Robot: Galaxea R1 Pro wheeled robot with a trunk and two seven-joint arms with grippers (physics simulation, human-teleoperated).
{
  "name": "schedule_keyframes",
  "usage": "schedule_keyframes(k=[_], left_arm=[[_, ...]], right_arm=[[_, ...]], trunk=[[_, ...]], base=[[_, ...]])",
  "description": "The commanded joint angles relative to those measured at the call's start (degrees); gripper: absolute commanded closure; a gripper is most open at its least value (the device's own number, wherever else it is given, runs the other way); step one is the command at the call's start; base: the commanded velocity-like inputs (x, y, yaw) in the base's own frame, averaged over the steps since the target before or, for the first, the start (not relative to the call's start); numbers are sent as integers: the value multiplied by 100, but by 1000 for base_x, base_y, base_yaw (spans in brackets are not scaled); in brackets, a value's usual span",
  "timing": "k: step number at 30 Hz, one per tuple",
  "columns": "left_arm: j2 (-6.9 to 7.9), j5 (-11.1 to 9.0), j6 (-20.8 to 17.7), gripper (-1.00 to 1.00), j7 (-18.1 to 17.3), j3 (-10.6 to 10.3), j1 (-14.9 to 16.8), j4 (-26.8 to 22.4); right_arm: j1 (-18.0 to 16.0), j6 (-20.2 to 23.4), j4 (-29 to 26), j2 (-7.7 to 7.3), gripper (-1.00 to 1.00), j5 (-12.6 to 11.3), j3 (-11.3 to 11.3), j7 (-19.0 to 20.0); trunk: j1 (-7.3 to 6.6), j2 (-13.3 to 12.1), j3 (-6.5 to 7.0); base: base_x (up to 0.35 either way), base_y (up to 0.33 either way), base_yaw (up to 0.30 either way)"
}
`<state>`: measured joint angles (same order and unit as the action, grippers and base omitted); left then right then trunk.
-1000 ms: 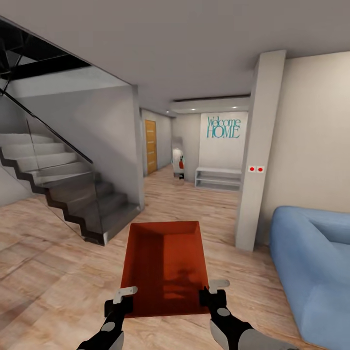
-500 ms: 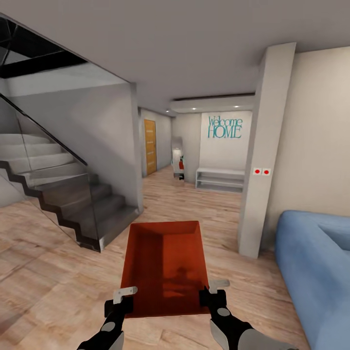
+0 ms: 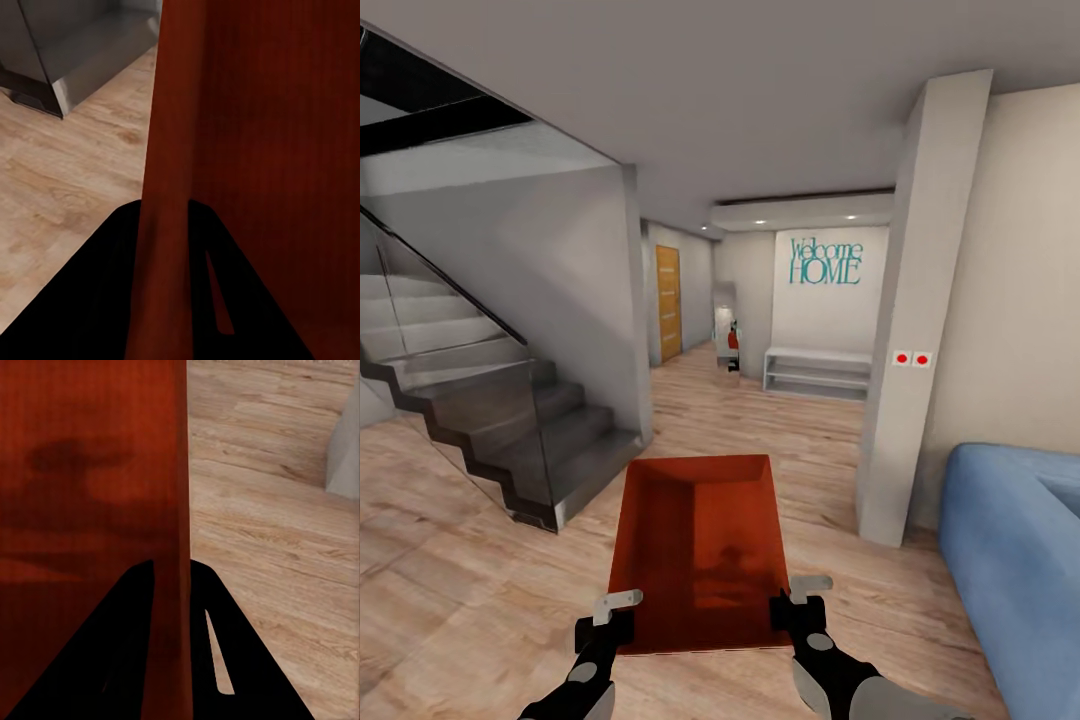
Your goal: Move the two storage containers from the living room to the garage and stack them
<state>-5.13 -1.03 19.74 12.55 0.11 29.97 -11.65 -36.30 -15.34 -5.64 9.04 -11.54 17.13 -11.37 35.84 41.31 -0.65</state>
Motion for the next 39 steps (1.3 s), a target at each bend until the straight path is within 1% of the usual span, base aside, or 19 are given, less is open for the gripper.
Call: schedule_keyframes(k=[1,39], left_arm=[[-6,112,-14,100,2,167,9,-33],[-6,112,-14,100,2,173,9,-21]], right_arm=[[0,-4,10,1,100,-59,-8,20],[-2,-4,10,1,100,-68,-8,20]], trunk=[[5,6,-7],[5,6,-7]], base=[[323,0,0],[323,0,0]])
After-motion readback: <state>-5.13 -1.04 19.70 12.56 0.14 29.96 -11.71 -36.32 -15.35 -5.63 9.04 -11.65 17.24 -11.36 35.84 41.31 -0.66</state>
